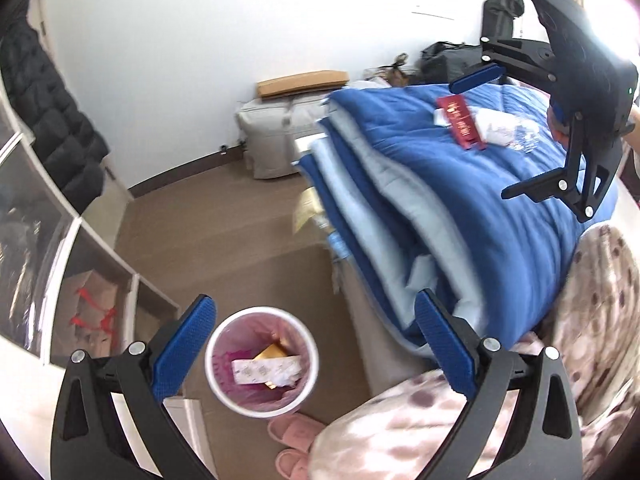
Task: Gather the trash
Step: 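Move both tools back over the quilt, then grasp the clear water bottle around its label with the right gripper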
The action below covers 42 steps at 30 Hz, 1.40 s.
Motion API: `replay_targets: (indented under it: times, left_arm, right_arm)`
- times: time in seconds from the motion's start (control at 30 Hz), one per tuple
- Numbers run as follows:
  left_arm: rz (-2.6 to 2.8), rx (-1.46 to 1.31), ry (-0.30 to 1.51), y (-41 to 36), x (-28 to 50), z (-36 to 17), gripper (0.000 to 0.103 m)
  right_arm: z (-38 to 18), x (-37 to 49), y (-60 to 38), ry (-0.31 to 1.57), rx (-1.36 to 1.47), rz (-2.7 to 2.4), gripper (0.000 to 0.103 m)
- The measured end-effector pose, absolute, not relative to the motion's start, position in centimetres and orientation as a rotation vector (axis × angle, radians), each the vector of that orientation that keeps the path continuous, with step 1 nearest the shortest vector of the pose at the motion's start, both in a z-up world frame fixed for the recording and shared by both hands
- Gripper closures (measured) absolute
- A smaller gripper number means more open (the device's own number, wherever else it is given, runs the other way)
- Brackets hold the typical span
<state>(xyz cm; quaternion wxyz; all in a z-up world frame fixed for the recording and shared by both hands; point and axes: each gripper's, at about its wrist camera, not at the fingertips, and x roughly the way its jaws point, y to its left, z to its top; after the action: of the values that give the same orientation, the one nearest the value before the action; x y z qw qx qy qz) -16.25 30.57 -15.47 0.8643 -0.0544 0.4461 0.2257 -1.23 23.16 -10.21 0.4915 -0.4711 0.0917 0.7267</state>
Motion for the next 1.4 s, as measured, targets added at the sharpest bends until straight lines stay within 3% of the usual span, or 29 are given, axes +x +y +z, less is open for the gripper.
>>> replay_targets:
  times: [0.63, 0.9, 1.27, 1.37, 1.4]
  left_arm:
    - [0.277, 0.04, 0.94, 23.3, 0.5, -13.6, 0.005]
    - [0.233, 0.084, 0.968, 21.5, 4.7, -14.2, 0.005]
    - [0.287, 0.132, 0.974, 22.1, 6.8, -14.8, 0.005]
    - [0.293, 0.129, 0.979, 22.5, 7.2, -14.9, 0.005]
    - [0.295, 0.132, 0.979, 22.6, 7.3, -14.9, 0.005]
  right_arm:
    - [-8.1, 17.8, 11.4, 0.456, -1.042, 1.434, 0.007]
    - [-11.8, 22.5, 11.4, 0.611, -1.048, 1.408, 0.007]
    - [-19.3, 23.0, 20.0, 0.779, -1.147, 1.425, 0.008]
    - [-21.0, 23.2, 20.9, 0.88, -1.181, 1.403, 0.042]
    - [-21.5, 23.4, 21.0, 0.912, -1.192, 1.382, 0.042]
